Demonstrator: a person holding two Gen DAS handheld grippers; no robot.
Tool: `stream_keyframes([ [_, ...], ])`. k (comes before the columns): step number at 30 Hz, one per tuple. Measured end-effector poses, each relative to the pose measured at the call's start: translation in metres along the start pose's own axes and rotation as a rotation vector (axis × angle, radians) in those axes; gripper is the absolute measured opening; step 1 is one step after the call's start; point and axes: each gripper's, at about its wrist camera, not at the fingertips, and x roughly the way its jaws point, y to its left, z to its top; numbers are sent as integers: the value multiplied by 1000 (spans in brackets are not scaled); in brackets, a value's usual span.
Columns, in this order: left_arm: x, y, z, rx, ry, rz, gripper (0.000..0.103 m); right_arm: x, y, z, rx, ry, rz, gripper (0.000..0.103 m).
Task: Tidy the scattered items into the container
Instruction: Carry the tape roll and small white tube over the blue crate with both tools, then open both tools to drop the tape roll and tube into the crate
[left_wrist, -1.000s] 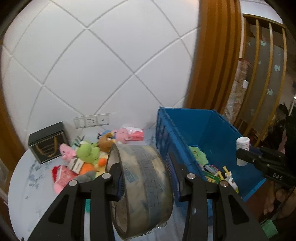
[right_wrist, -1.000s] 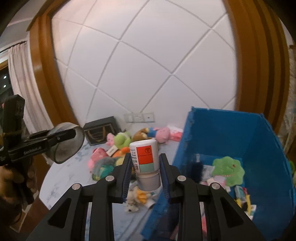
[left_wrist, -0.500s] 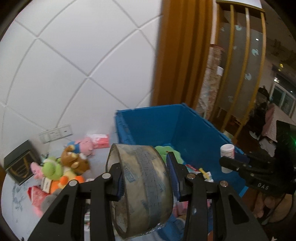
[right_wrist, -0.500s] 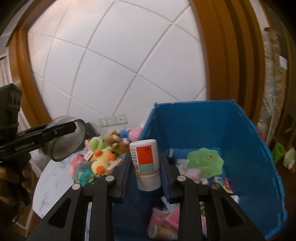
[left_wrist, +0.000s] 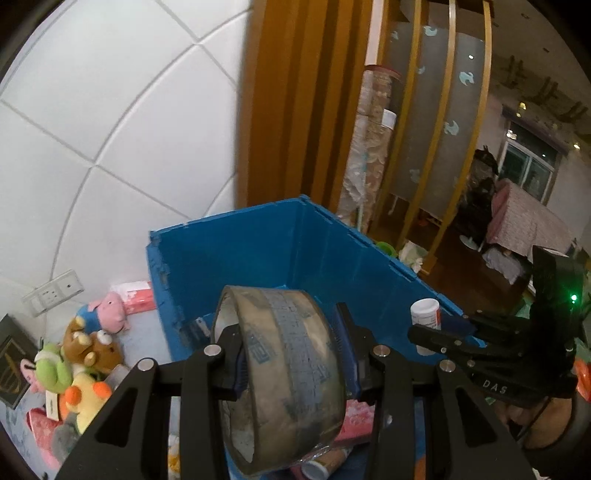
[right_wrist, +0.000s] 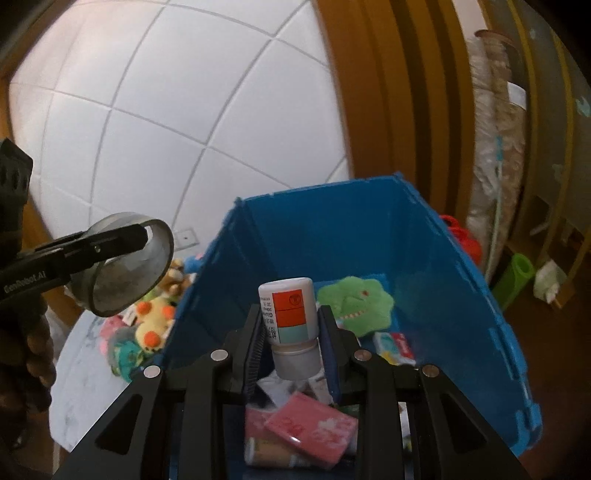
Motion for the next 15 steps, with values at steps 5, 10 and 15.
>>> stream_keyframes([
  [5,17,-8,7,15,18,-41,39,5,-11,0,14,18,-46,29],
  [10,28,-17,17,26,15,-64,39,7,-19,3,20,26,-75,29],
  [15,32,-17,25,0,16,-53,65,10,-19,6,12,26,-108,51],
])
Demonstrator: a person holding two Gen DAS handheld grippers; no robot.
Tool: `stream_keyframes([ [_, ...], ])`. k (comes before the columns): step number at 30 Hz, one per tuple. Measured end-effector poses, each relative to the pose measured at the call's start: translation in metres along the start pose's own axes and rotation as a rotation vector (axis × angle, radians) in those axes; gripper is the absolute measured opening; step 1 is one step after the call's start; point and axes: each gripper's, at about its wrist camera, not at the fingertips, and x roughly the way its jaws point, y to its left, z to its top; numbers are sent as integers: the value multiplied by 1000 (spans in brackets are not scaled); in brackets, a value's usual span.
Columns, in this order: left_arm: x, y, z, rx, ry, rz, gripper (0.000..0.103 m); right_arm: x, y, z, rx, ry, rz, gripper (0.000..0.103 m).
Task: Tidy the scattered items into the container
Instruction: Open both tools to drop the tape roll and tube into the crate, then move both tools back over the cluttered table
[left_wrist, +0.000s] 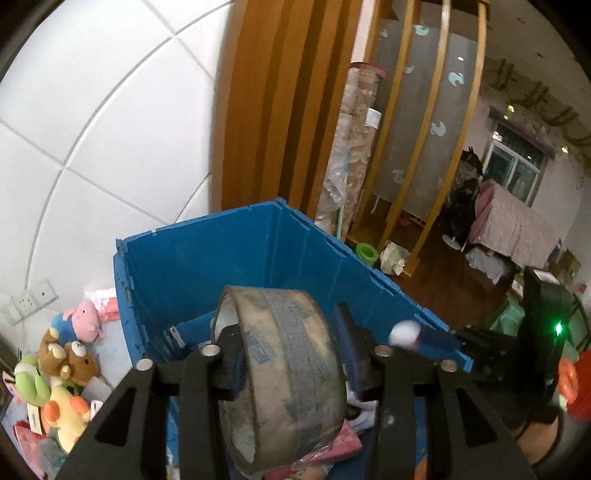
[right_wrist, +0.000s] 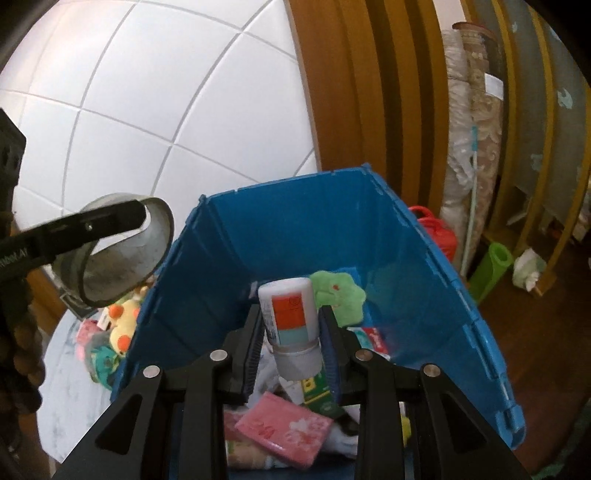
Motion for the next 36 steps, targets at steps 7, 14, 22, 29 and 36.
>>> stream_keyframes([
  [7,-18,19,-5,-3,-29,81,103,-1,1,4,4,-9,-41,103],
  [14,-52,49,-35,-50,-17,199,103,-2,23,4,-15,-8,5,103],
  [22,-109,80,-73,-107,-35,333,103,-13,79,2,-69,-9,82,103],
  [29,-163,107,-108,-167,-56,439,103,-20,143,-10,-147,-3,165,103],
  [36,-205,135,-145,-221,-51,510,103,-26,199,-22,-223,10,207,103],
])
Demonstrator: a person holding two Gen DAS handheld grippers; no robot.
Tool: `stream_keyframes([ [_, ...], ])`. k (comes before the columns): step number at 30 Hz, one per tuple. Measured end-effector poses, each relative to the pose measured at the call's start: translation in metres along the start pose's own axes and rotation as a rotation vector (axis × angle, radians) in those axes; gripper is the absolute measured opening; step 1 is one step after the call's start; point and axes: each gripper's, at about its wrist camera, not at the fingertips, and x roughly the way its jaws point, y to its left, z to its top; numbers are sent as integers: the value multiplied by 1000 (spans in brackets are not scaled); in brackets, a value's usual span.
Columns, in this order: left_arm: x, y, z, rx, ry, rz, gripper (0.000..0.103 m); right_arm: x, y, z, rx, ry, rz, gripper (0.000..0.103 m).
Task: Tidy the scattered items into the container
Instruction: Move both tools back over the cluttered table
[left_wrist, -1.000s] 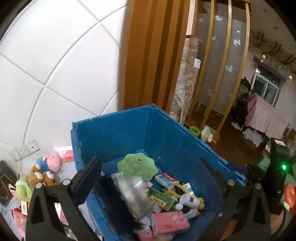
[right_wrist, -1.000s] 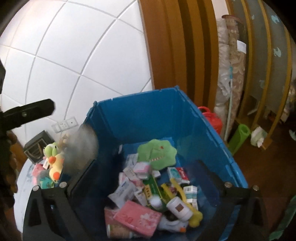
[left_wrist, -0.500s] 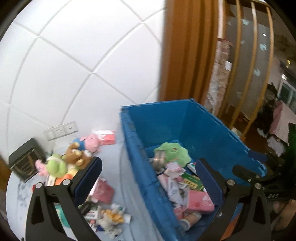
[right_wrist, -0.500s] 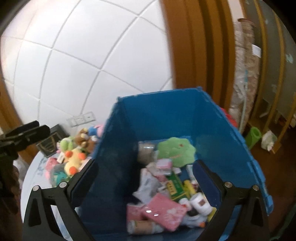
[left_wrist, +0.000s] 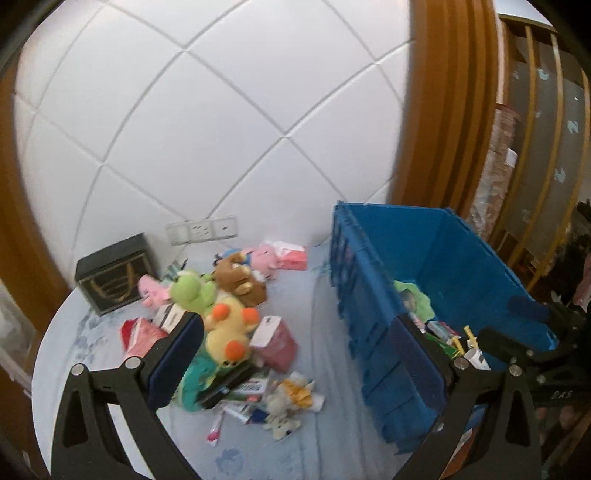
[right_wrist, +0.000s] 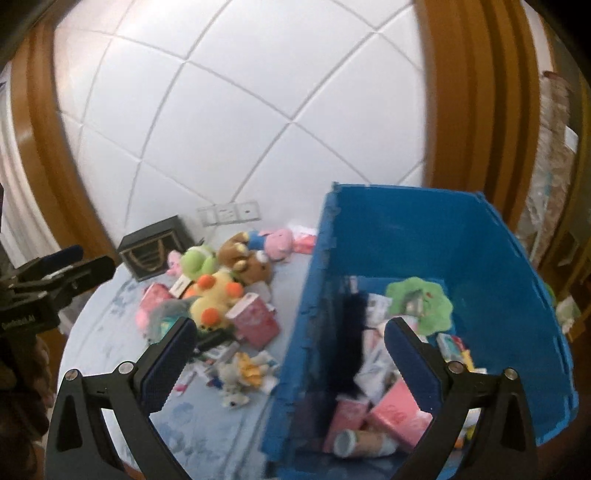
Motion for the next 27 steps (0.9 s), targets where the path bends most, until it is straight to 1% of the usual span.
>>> stream_keyframes([
  [5,-9,32,-15,-24,14,30,103,2,40,-5,-48,16,16,103],
  [8,-13,50,-21,-39,24,56,103,3,54,-7,-52,24,16,103],
  [13,-13,73,-28,-63,48,76,103,5,73,-9,-59,29,8,103],
  [19,-6,86,-32,-75,86,72,103,6,80,-11,-57,29,5,103],
  [21,-6,88,-33,-77,81,82,103,8,84,-11,-57,32,2,103],
  [27,-7,91,-33,-70,72,73,103,10,86,-13,-56,34,2,103],
])
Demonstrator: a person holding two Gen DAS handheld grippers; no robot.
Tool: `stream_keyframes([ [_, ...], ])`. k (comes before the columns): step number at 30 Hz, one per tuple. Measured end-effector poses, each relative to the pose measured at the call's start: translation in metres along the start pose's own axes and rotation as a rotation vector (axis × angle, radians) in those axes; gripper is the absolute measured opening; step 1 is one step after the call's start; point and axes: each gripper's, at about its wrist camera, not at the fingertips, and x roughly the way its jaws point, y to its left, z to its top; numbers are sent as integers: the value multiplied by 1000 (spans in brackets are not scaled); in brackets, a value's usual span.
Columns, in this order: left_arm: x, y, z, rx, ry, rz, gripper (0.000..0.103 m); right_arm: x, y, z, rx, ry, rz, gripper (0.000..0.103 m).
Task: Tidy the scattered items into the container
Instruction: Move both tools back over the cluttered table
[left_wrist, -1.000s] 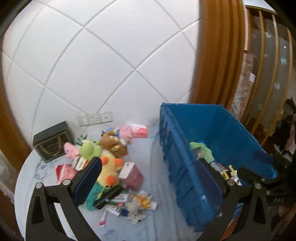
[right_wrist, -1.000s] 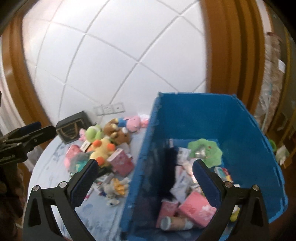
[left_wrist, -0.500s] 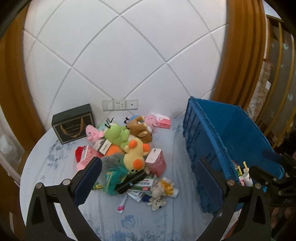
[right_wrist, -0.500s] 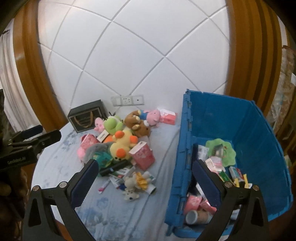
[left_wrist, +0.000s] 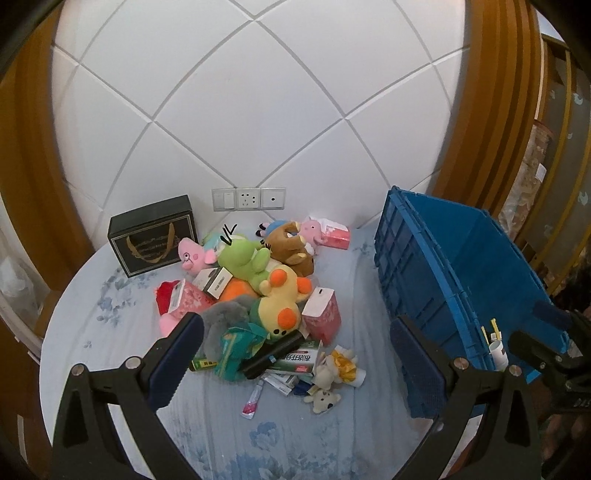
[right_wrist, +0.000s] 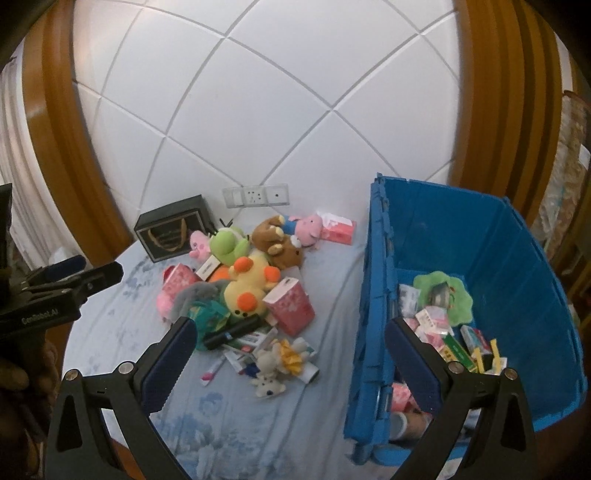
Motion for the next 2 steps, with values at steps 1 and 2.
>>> stream_keyframes([
  [1,0,0,0,2,1,0,103,0,1,0,-1,-1,-1,103],
  [2,0,0,0,2,2,-1,103,0,-1,0,-5,-1,2,103],
])
